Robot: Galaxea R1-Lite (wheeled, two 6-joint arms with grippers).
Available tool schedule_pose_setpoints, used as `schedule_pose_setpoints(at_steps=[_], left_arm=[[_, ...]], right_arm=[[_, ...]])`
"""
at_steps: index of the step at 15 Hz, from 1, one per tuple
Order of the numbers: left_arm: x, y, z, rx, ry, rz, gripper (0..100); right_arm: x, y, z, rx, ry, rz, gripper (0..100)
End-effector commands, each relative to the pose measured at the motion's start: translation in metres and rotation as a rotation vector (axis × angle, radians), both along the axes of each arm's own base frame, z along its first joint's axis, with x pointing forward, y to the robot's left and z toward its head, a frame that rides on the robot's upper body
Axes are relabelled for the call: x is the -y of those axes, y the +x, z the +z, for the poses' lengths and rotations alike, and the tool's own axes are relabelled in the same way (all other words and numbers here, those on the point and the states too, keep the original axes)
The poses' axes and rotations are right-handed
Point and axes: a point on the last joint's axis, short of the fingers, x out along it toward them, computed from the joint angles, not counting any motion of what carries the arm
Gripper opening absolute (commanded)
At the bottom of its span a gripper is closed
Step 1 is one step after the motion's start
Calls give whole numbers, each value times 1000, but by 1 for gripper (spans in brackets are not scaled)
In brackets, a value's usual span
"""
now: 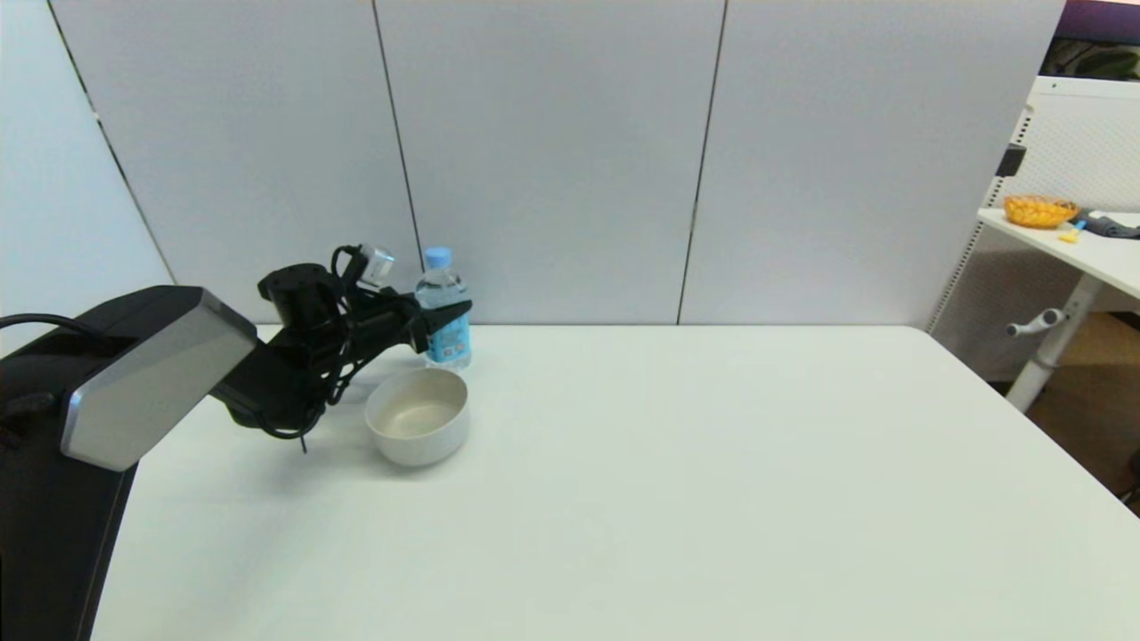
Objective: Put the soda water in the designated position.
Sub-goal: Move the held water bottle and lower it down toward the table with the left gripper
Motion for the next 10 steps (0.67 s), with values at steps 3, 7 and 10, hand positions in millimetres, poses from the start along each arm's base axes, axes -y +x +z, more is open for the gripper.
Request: schedule_pose_setpoints(at_steps=[3, 7, 10], left_arm=[[0, 1, -2, 8, -1, -2, 0], [0, 1, 0, 13, -1, -2, 0], [0, 1, 1, 20, -2, -4, 0]], right_arm=[[0, 0, 0, 0, 0, 1, 100], [0, 0, 0, -1, 0, 1, 100], [0, 0, 0, 0, 0, 1, 100]])
